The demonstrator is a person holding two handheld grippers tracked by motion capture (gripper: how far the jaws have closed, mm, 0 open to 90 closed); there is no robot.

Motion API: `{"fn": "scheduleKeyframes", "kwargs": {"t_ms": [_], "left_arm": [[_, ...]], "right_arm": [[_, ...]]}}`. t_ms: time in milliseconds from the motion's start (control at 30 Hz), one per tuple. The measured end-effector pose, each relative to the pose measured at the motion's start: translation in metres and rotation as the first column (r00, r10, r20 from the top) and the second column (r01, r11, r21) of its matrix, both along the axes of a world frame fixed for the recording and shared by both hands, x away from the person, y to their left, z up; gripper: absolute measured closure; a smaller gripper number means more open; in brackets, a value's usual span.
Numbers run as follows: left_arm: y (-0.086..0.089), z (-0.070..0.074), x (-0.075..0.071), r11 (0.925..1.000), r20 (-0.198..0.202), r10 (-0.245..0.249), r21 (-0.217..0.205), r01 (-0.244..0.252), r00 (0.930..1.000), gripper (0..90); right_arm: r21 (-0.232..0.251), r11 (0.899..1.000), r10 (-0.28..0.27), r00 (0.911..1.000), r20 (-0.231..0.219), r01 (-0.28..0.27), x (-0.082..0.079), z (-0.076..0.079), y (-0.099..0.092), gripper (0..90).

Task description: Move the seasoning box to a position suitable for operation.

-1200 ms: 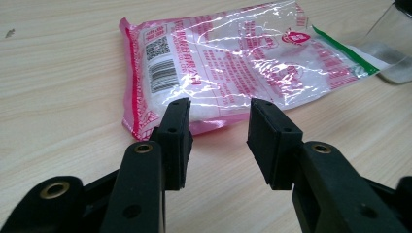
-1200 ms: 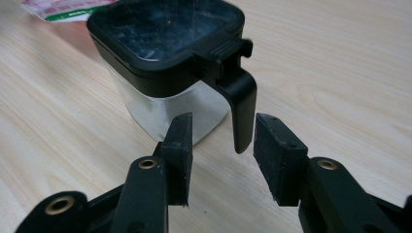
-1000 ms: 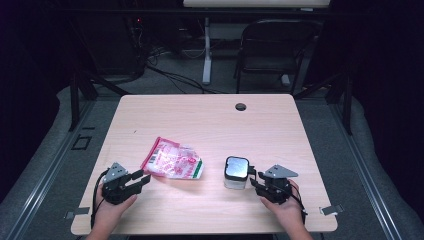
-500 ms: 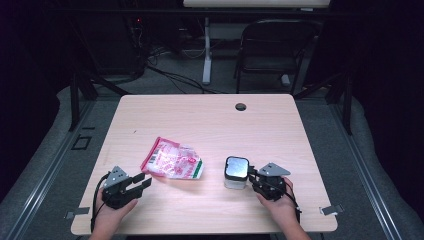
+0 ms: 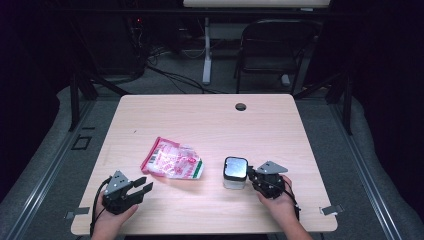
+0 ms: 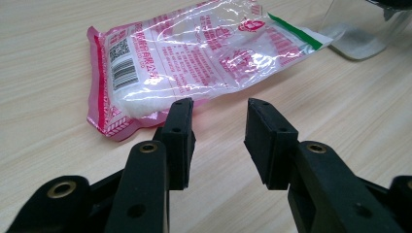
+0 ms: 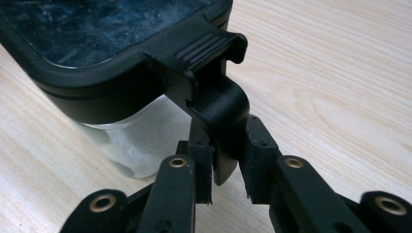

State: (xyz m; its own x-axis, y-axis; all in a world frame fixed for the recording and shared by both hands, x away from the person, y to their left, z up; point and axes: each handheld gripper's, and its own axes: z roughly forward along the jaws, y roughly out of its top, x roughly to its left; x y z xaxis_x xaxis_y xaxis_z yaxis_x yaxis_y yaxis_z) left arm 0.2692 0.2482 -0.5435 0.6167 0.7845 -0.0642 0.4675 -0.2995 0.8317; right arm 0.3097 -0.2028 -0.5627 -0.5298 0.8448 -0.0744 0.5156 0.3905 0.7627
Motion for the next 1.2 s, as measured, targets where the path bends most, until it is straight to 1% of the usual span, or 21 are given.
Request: {"fn": "scheduleKeyframes", "kwargs": {"t_ms": [33, 100, 200, 267, 367, 667, 767, 800, 833, 1000, 1067, 1200], "left_arm": [[0.0, 0.0, -0.001, 1.0, 0.0, 0.002, -0.005, -0.002, 1.0, 62.8], [0.0, 0.0, -0.003, 0.9999, -0.002, 0.0, -0.012, 0.0, 1.0, 62.8], [-0.001, 0.0, -0.004, 1.0, 0.0, -0.004, -0.006, 0.004, 1.0, 62.8], [-0.002, 0.0, -0.004, 1.0, -0.001, -0.005, -0.008, 0.005, 1.0, 62.8], [-0.003, -0.001, -0.004, 1.0, 0.0, -0.009, 0.002, 0.009, 1.0, 62.8], [-0.003, 0.002, -0.007, 1.0, 0.007, -0.006, -0.002, 0.006, 1.0, 62.8], [-0.003, 0.002, -0.007, 1.0, 0.012, -0.007, -0.004, 0.007, 0.9999, 62.8], [-0.003, 0.002, -0.007, 1.0, 0.012, -0.007, -0.004, 0.007, 0.9999, 62.8], [-0.004, 0.002, -0.008, 1.0, 0.01, -0.009, -0.002, 0.009, 0.9999, 62.8], [-0.005, 0.003, -0.009, 0.9999, 0.016, -0.012, -0.002, 0.012, 0.9998, 62.8], [-0.005, 0.004, -0.01, 0.9999, 0.022, -0.017, 0.002, 0.017, 0.9996, 62.8], [-0.006, 0.004, -0.01, 0.9998, 0.023, -0.018, 0.001, 0.018, 0.9996, 62.9]], "right_arm": [[0.009, 1.0, 0.006, 1.0, 0.006, -0.006, 0.0, -0.001, 0.002, 76.8], [0.0, 1.0, 0.015, 0.9999, 0.001, -0.015, 0.001, 0.0, 0.002, 76.8], [0.012, 1.0, 0.025, 0.9997, 0.003, -0.025, 0.002, 0.0, 0.003, 76.9], [0.007, 1.0, 0.029, 0.9996, 0.002, -0.029, 0.002, 0.0, 0.003, 76.9], [0.003, 0.999, 0.041, 0.9992, 0.0, -0.041, 0.003, 0.0, 0.003, 76.9], [-0.002, 0.998, 0.069, 0.9976, 0.001, -0.069, 0.001, 0.0, 0.008, 76.9], [-0.001, 0.995, 0.099, 0.9951, 0.005, -0.099, 0.0, 0.0, 0.011, 77.0], [-0.001, 0.995, 0.099, 0.9951, 0.005, -0.099, 0.0, 0.0, 0.011, 77.0], [-0.007, 0.993, 0.115, 0.9933, 0.006, -0.115, -0.001, 0.0, 0.013, 77.2], [-0.008, 0.991, 0.132, 0.9912, 0.006, -0.132, -0.003, 0.0, 0.017, 77.2], [-0.014, 0.988, 0.152, 0.9884, 0.003, -0.152, -0.004, 0.0, 0.018, 77.2], [-0.008, 0.985, 0.171, 0.9853, 0.008, -0.171, -0.005, 0.0, 0.02, 77.2]]}}
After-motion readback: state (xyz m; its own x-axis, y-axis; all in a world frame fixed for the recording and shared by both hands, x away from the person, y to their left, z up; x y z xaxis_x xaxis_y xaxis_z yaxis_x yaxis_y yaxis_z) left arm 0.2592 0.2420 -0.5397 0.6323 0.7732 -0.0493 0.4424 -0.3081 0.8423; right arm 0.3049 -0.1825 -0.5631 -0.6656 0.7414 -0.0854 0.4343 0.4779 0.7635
